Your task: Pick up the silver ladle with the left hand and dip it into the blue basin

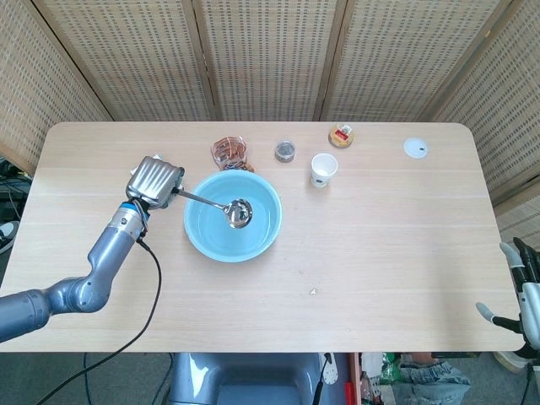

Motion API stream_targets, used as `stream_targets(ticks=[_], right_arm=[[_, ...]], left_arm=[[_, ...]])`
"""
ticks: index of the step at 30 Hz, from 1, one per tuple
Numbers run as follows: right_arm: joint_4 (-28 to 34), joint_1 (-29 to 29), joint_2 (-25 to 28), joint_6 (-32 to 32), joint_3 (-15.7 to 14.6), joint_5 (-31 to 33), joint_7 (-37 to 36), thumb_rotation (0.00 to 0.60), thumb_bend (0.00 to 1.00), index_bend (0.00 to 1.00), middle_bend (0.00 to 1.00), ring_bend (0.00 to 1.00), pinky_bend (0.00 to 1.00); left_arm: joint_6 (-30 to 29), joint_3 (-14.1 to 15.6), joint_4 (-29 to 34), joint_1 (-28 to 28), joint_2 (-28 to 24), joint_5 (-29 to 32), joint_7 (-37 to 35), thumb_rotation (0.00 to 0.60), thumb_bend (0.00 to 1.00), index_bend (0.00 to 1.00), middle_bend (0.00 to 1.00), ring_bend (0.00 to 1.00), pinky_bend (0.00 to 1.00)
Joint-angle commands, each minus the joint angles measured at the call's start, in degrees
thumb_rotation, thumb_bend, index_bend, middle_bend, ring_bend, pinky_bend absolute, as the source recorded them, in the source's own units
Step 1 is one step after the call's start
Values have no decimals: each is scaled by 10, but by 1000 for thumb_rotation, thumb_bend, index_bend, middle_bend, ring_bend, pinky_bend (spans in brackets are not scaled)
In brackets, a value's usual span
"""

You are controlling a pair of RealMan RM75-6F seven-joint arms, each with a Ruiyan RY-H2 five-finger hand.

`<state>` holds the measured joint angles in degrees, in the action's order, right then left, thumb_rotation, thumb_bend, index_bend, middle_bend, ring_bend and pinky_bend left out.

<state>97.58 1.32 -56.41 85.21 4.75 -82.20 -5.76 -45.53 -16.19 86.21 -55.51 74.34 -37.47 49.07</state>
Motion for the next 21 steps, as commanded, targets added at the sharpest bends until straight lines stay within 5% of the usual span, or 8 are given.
stream_targets(ticks=[1, 21], right_arm=[[-1, 0, 1, 0, 2, 3, -1, 600, 0, 0, 0, 0, 0], [0, 2, 3, -11, 7, 21, -1, 600, 0, 0, 0, 0, 0]], left_arm=[[19, 15, -41, -28, 23, 25, 7, 600, 543, 867, 986, 992, 1000], [14, 96, -164, -138, 139, 104, 118, 600, 547, 875, 986, 992, 1000]])
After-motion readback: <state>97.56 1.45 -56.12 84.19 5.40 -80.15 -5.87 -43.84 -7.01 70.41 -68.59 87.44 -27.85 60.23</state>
